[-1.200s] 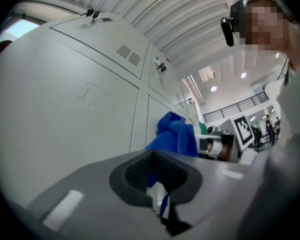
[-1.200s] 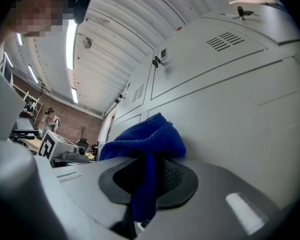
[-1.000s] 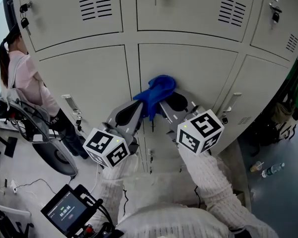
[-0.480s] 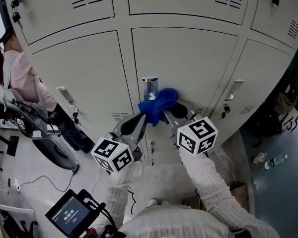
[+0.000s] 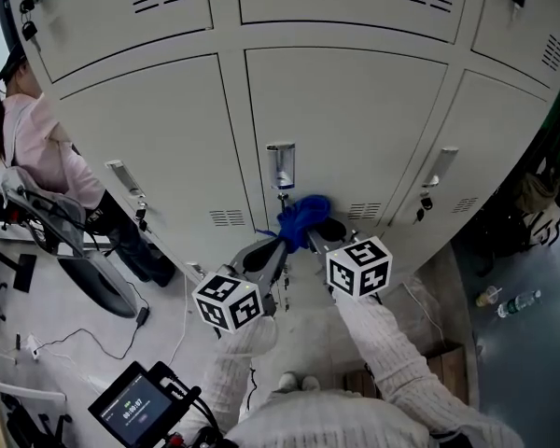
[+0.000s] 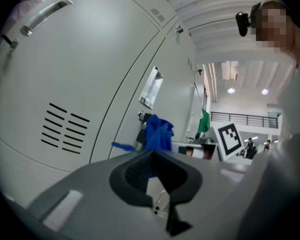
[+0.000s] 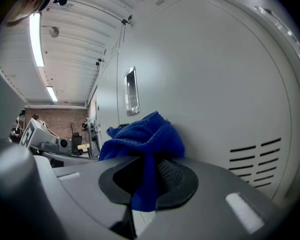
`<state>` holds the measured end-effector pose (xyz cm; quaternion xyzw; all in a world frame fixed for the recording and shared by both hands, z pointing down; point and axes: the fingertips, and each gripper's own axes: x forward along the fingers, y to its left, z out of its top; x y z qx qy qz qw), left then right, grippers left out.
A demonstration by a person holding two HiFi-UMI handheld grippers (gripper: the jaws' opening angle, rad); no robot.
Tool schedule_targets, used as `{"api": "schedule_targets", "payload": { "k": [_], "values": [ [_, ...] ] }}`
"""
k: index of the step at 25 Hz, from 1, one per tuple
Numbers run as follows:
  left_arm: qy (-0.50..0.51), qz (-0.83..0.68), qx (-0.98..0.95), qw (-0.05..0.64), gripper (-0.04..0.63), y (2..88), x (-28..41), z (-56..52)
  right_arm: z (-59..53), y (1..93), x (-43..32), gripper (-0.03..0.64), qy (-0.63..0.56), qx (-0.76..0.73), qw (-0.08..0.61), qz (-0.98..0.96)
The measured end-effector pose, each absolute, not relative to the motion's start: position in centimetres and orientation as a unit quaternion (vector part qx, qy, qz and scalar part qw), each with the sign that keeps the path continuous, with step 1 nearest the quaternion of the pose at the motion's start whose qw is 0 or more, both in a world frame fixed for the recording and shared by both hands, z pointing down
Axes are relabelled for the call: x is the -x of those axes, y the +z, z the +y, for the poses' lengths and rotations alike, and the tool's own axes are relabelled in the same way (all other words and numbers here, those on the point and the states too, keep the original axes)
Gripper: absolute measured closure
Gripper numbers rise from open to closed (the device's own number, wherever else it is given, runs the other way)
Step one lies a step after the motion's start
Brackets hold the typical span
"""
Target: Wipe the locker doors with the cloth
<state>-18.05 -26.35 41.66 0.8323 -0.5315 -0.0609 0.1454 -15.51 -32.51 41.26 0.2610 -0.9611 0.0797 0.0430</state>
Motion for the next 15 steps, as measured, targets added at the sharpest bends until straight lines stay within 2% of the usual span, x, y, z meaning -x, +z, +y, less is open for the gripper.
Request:
{"api": "schedule_targets", "payload": {
  "k": [8, 15],
  "values": [
    [-0.051, -0.519, -0.835, 0.177, 0.595, 43.9, 16.3, -26.6, -32.7, 46.4, 15.5, 0.569, 0.118, -0.266, 0.098, -0.952],
    [-0.05, -0.52, -0.837, 0.164, 0.594, 42.7, 16.3, -26.7, -32.9, 46.4, 15.7, 0.569, 0.129, -0.262, 0.1, -0.951]
  ]
}}
